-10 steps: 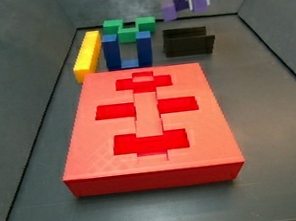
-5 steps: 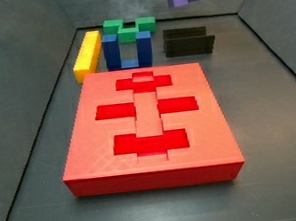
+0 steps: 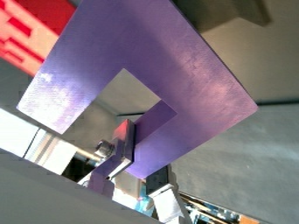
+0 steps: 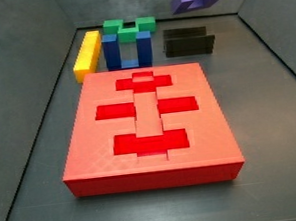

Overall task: Pick up the purple object. Move up. Place the purple object on the fixture. Regrasp the purple object. Move to above the board. Insert the purple object.
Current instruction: Place the purple object on the fixture.

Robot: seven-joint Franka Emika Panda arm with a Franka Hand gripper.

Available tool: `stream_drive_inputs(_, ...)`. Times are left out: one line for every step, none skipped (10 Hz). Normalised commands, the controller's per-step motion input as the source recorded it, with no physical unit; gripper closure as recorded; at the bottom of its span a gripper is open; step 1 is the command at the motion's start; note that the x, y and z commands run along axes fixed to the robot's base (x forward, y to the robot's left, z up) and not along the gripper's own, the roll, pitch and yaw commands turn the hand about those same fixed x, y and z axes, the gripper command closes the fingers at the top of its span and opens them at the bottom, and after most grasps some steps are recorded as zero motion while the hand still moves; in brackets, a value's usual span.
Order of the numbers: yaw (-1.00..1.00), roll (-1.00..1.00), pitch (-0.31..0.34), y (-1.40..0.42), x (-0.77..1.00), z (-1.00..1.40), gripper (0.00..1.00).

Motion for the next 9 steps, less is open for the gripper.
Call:
stream_drive_inputs(-0.26, -0.69, 0.380, 0.00, 0.00, -0.22, 1.00)
stream_drive_inputs(-0.41, -0.47, 0.343, -0.03, 0.00, -0.33, 1.00)
stream_drive_inputs(-0.55, -0.44, 0.151, -0.03, 0.00, -0.33, 1.00)
stream_drive_inputs(-0.52, -0.48, -0.037, 0.00, 0.05, -0.24, 1.00)
stream_drive_inputs(-0.39, -0.34, -0.169, 0.00, 0.05, -0.10, 1.00)
stream_drive_inputs(-0.23, -0.19, -0.109, 0.00, 0.02, -0.12, 1.00)
stream_drive_inputs(-0.01, -0.14, -0.200, 0.00, 0.00, -0.22, 1.00)
stream_drive_inputs(0.00, -0.13, -0.163, 0.03, 0.00, -0.29, 1.00)
stream_drive_inputs(0.03, -0.09, -0.166, 0.06, 0.00, -0.37, 1.00)
